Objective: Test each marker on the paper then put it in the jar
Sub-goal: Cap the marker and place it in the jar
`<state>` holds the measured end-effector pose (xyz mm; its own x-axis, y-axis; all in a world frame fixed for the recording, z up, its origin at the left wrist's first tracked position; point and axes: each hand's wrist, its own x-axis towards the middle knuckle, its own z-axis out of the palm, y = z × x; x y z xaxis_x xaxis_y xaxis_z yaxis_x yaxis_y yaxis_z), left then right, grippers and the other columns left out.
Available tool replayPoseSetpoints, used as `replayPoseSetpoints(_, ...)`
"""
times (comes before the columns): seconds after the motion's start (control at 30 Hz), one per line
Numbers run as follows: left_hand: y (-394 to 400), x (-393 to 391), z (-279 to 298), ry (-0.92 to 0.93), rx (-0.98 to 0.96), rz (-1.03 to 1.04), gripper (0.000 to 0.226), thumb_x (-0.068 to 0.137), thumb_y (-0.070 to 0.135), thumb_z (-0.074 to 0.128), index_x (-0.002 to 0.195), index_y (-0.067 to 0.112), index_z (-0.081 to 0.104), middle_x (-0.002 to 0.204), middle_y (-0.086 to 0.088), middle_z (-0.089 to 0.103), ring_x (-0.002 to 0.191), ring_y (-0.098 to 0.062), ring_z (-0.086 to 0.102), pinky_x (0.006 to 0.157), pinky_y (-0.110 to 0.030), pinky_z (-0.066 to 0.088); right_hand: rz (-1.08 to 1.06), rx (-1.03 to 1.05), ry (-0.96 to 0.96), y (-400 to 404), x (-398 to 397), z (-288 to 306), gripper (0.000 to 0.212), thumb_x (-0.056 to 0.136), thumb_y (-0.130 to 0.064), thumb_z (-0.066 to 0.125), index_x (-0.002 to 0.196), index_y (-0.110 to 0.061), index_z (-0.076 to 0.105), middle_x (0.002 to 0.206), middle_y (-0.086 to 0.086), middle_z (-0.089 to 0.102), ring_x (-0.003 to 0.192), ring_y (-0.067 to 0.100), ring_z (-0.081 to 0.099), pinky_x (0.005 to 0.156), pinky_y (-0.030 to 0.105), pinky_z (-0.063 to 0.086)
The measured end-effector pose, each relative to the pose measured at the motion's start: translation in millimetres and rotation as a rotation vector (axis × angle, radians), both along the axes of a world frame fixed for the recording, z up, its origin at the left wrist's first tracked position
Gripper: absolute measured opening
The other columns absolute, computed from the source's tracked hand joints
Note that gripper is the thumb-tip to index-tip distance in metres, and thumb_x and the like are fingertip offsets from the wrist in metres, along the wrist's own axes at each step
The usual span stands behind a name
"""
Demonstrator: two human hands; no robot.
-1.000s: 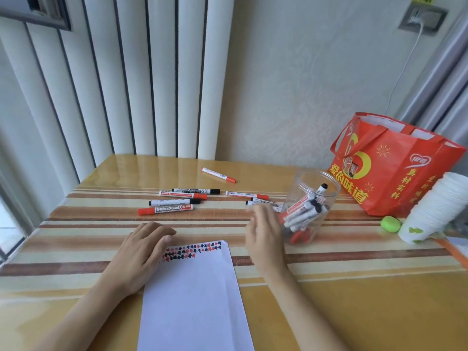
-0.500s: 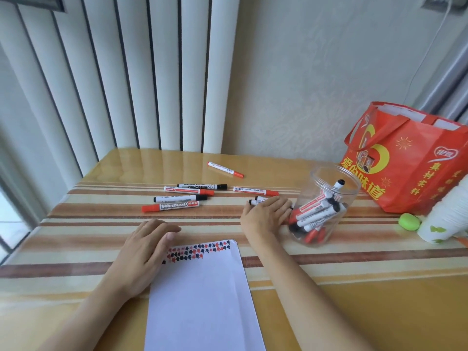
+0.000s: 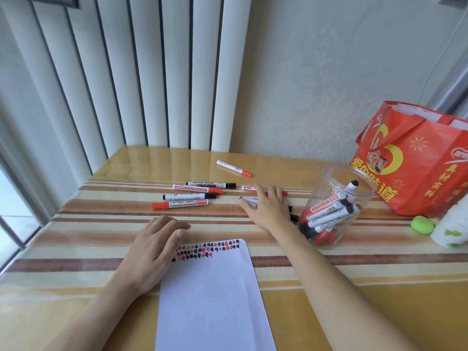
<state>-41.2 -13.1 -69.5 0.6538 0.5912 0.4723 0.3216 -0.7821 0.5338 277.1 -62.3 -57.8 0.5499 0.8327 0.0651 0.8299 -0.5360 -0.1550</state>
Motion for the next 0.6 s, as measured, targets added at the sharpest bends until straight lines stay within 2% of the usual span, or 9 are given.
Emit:
replayPoseSetpoints(0.03,0,0,0,-0.001,-0.003,-0.001,0.050,0.108,0.051,0.023,0.119,0.030,0.066,0.114,0.021,0.057,0.115,-0.008,0.053,0.097,-0.028,0.039,0.001,0.029,-0.024,0,-2,-1,0.091,0.090,-0.087,0.025,0.155,-0.024,0.034,0.157,0.013,0.038,0.146,0.034,0.029,0.119,0.052,0.029)
replayPoseSetpoints(0.1,0,0,0,-0.003,-0.008,-0.008,0.049,0.108,0.051,0.023,0.119,0.030,0.066,0.114,0.021,0.057,0.116,-0.009,0.053,0.097,-0.028,0.039,-0.001,0.121,-0.117,-3,-9,-4,0.081,0.090,-0.084,0.032,0.139,-0.022,0.050,0.136,0.006,0.051,0.127,0.028,0.042,0.103,0.045,0.040)
replayPoseSetpoints(0.17,1,0,-1,-0.005,-0.011,-0.011,0.049,0.108,0.051,0.023,0.119,0.030,0.066,0.114,0.021,0.057,0.115,-0.009,0.054,0.097,-0.028,0.039,-0.020,0.218,-0.165,-6,-15,-9,0.073,0.089,-0.081,0.041,0.125,-0.020,0.057,0.123,0.004,0.056,0.116,0.026,0.047,0.093,0.042,0.041)
replayPoseSetpoints(0.23,1,0,-1,-0.003,-0.010,-0.012,0.050,0.108,0.051,0.023,0.120,0.030,0.066,0.114,0.021,0.057,0.115,-0.009,0.054,0.097,-0.028,0.039,-0.013,0.270,-0.141,-7,-24,-10,0.066,0.088,-0.077,0.052,0.118,-0.019,0.059,0.116,0.004,0.059,0.110,0.027,0.050,0.090,0.041,0.039)
replayPoseSetpoints(0.4,1,0,-1,0.001,-0.003,-0.001,0.047,0.108,0.049,0.024,0.120,0.030,0.066,0.112,0.022,0.055,0.114,-0.004,0.052,0.096,-0.026,0.038,-0.019,0.449,-0.040,-1,-62,-18,0.048,0.081,-0.060,0.075,0.099,-0.019,0.061,0.105,0.004,0.055,0.101,0.027,0.049,0.083,0.041,0.034)
replayPoseSetpoints(0.47,1,-1,-1,0.007,0.005,0.003,0.048,0.108,0.050,0.025,0.120,0.030,0.066,0.112,0.021,0.055,0.113,-0.003,0.051,0.096,-0.025,0.038,-0.012,0.533,-0.073,-3,-71,-19,0.038,0.077,-0.040,0.085,0.093,-0.018,0.059,0.102,0.005,0.052,0.097,0.029,0.050,0.078,0.040,0.035)
replayPoseSetpoints(0.53,0,-2,0,0.019,0.016,0.007,0.046,0.107,0.051,0.028,0.120,0.029,0.066,0.112,0.020,0.055,0.112,-0.005,0.051,0.095,-0.026,0.038,0.044,0.675,-0.087,-6,-73,-16,0.028,0.079,-0.024,0.083,0.093,-0.016,0.060,0.105,0.006,0.050,0.097,0.030,0.051,0.078,0.042,0.043)
replayPoseSetpoints(0.6,1,-1,0,0.035,0.018,0.022,0.040,0.103,0.051,0.037,0.120,0.028,0.064,0.113,0.018,0.055,0.111,-0.009,0.052,0.095,-0.029,0.039,0.177,0.775,0.018,-15,-85,-6,0.019,0.095,-0.030,0.067,0.099,-0.012,0.062,0.117,0.008,0.049,0.101,0.027,0.052,0.086,0.039,0.048)
